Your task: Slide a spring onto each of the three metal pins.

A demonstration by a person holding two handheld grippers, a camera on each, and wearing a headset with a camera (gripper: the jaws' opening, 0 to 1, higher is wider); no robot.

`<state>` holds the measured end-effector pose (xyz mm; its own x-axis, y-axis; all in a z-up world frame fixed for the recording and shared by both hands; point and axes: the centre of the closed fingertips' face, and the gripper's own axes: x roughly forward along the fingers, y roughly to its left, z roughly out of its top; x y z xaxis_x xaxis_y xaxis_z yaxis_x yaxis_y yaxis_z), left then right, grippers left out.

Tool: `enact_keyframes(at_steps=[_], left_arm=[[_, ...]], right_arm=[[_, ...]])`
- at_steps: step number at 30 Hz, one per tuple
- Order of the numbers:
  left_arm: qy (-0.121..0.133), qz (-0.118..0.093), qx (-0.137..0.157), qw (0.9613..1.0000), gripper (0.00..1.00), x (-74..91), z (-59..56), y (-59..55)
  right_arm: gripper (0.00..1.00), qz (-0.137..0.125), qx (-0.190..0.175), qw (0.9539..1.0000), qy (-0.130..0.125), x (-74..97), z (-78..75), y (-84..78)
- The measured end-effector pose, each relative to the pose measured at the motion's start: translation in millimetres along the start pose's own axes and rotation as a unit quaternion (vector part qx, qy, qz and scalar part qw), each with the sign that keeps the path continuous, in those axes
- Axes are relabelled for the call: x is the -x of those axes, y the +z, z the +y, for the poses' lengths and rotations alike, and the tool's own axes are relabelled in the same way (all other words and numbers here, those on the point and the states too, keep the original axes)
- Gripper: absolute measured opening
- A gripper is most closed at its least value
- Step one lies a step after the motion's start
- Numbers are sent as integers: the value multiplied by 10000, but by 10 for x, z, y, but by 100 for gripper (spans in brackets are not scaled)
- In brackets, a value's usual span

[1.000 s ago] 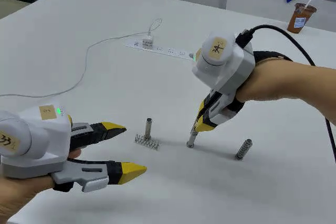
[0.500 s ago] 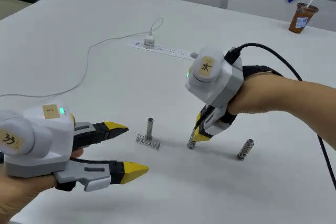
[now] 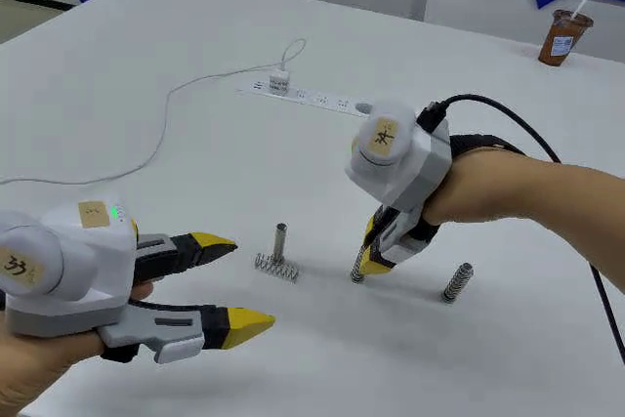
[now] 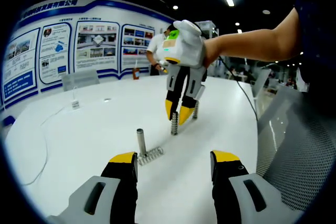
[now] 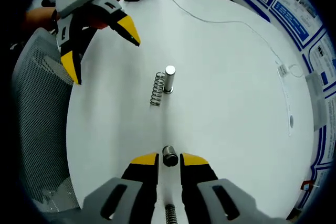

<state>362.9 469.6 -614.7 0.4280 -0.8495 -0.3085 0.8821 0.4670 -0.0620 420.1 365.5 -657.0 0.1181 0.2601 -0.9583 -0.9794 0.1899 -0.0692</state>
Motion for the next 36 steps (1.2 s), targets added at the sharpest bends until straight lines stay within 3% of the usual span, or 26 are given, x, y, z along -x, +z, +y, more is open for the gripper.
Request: enact_keyframes(at_steps=[7,11,24,36], left_arm=[[2,-1,-7,10000,57,-3,-6,6],[-5,1,-8,10000,57,-10,-14,4],[48,2,2,10000,57,31,24,-12],[51,23,9,10000,57,34,35,-29]], right_arm=[[20,-377,17,9992,-155,168,7,205],[20,-594,-30,9982,-108,171,42,352],[18,-843,-326,9959,50,-139,172,631],[16,-807,-567,9951,14,-388,181,666]])
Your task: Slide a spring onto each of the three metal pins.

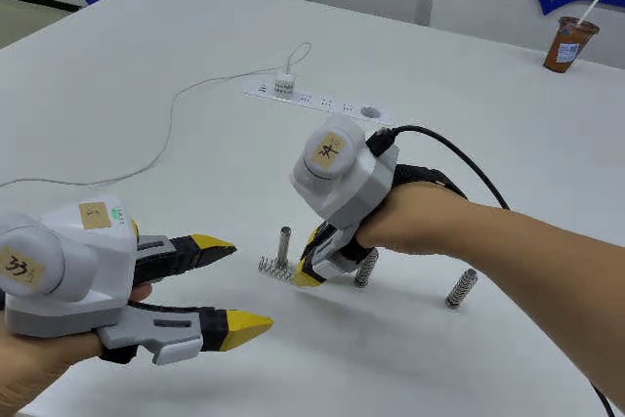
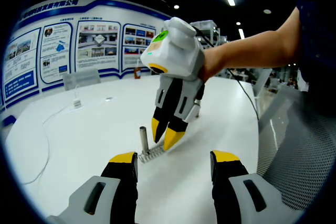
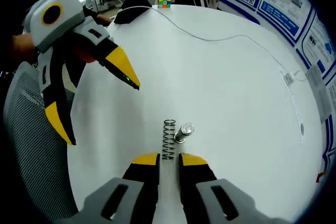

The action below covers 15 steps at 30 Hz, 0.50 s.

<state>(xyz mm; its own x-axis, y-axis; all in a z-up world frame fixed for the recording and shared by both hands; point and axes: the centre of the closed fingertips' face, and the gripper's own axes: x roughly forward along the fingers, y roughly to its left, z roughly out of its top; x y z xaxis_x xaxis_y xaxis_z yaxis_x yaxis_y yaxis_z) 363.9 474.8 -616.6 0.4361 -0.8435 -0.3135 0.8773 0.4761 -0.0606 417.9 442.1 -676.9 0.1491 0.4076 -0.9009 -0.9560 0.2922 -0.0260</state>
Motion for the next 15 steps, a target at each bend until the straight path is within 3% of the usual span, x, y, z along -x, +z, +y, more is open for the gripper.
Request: enact_keyframes(at_steps=[11,15], left_arm=[[20,0,9,10000,57,11,16,0],[27,11,5,10000,57,22,23,-3]], right_arm=[[12,48,-130,9999,44,-107,14,-25],[12,38,-20,10000,49,-100,24,-31]])
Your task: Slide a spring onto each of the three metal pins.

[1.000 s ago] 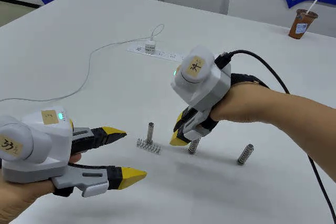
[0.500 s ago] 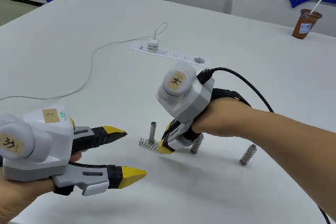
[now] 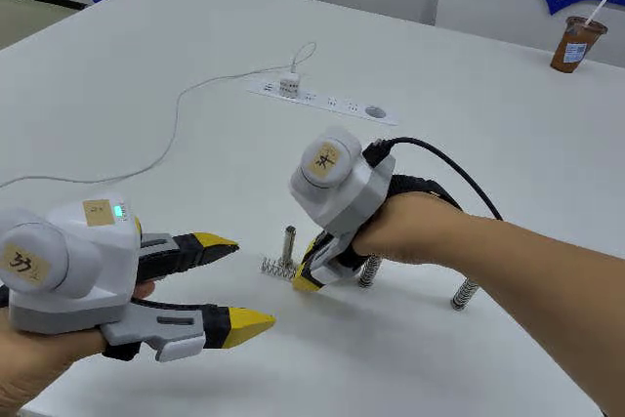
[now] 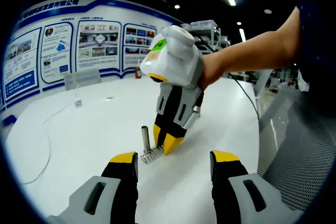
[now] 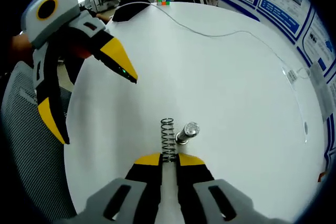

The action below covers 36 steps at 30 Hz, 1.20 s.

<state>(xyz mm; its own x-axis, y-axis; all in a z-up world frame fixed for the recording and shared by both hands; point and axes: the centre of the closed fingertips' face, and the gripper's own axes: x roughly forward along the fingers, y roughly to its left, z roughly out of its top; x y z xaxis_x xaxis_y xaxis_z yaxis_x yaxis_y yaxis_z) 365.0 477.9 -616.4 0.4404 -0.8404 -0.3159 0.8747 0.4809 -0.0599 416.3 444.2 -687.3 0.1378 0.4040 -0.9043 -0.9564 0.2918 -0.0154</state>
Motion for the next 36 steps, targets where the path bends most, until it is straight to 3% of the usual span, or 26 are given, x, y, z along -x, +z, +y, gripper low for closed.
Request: enact_keyframes(at_steps=[6,20,26,36], left_arm=[[-4,21,9,10000,56,4,-4,-15],[-253,72,-96,9996,53,-97,-158,5],[-468,50,-268,9985,42,-130,-261,41],[-726,-16,-495,9961,23,-162,-361,85]], right_arm=[[11,91,213,9997,99,67,113,-51],[11,-34,882,9952,425,505,439,-48],[11,-100,1166,9917,534,639,550,-31],[11,-135,1517,9864,621,712,666,25]])
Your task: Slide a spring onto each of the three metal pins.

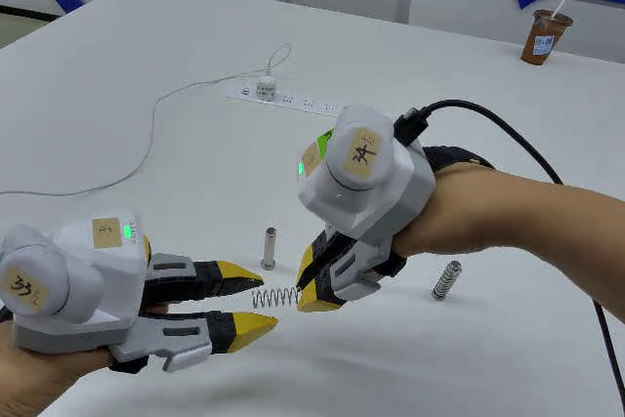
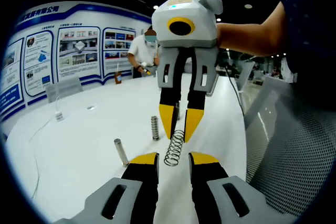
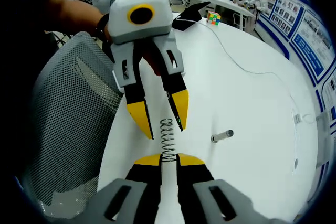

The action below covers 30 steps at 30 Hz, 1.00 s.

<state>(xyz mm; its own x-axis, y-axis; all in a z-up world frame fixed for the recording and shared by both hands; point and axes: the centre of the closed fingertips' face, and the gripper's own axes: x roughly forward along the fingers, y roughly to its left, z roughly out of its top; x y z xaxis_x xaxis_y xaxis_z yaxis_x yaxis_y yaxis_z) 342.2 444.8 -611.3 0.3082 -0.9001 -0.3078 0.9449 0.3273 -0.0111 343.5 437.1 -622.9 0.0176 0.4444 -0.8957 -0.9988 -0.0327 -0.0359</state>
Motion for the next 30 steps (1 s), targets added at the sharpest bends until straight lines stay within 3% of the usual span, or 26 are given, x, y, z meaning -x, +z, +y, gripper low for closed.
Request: enact_keyframes(at_steps=[6,20,30], left_arm=[[-93,-14,-93,9999,14,-8,-48,-2],[-147,89,-115,9998,14,-28,-51,-64],[-172,173,-364,9990,11,-36,-31,-83]], right_arm=[[11,-62,164,9998,20,13,33,38],[11,-74,149,9998,54,39,52,63],[11,-125,122,9998,31,74,47,94]])
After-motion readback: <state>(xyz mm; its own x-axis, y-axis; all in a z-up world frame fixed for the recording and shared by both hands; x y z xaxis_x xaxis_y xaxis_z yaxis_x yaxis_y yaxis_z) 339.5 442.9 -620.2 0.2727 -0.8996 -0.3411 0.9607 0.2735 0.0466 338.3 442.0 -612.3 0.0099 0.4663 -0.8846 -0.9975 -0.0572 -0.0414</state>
